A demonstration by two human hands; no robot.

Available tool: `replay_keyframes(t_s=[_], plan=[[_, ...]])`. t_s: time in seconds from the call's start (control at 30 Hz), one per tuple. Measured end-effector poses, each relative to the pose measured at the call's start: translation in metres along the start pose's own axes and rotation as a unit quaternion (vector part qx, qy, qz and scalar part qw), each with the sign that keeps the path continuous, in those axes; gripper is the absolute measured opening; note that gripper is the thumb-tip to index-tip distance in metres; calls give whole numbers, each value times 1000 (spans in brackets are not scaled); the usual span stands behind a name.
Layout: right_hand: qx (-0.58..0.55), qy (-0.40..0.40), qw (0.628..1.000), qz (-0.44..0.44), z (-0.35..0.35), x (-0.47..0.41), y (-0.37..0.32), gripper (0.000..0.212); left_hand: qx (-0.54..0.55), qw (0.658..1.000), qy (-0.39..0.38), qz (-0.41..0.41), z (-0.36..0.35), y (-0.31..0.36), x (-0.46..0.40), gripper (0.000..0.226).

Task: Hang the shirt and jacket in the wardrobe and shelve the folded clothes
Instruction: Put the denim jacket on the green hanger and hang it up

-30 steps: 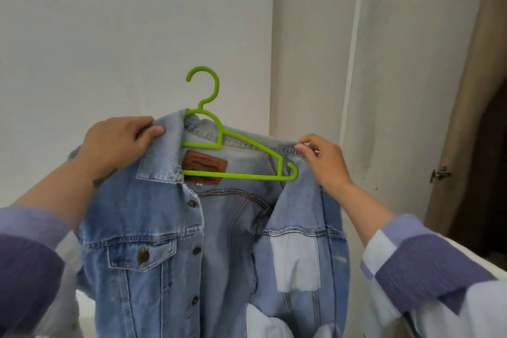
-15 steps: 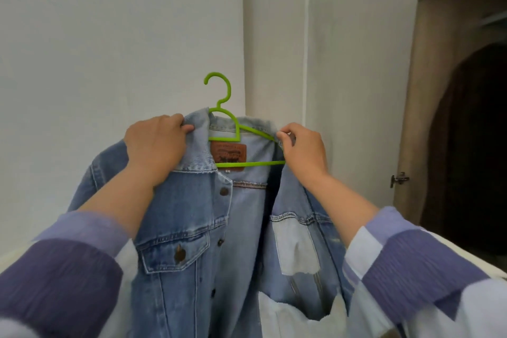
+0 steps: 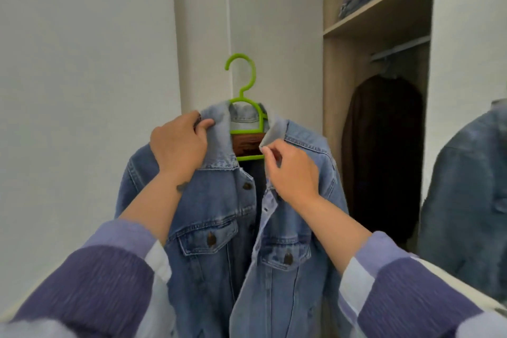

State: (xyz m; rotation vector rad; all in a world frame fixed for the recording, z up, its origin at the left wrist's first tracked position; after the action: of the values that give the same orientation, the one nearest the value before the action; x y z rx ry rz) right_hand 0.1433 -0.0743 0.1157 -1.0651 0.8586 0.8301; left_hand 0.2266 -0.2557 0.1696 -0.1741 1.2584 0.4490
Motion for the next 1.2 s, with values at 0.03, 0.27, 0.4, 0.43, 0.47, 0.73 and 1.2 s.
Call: replay_keyframes(t_s=[0.03,0.27,0.4,0.43,0.47,0.73,1.2], plan=[[38,23,999,12,12,-3,7,19,16,1000,1,-1,-4,9,2,35],[45,32,998,-36,82,-53,35,28,124,992,-13,-21,-30,73,25,37],[-226,2,961,-157,91,-90,26,24,174,983,-38,-44,-45,108,40,36],[-301,13,935,-185,93,-96,27,25,183,981,-43,-47,-49,115,44,36],[-361,26,908,-209,95,-99,29,28,193,979,-49,-50,-55,122,48,36],[-208,94,953,-199,98,-104,95,36,290,946,-123,-80,-123,163,68,35],[-17,191,965,-177,97,-142,180,41,280,948,-89,-122,-254,191,22,52]])
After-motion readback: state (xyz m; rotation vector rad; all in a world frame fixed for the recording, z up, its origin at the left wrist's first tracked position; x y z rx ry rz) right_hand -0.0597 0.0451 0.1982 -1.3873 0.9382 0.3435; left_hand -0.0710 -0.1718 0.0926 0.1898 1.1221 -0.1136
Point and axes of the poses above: each hand's wrist, its own x-axis away from the middle knuckle, its own z-axis out of the back of the hand, y = z × x, the point moved 2 cm from there along -x, towards the middle knuckle, and after that the axes turned 9 degrees about -x, right-handed, at the moved point
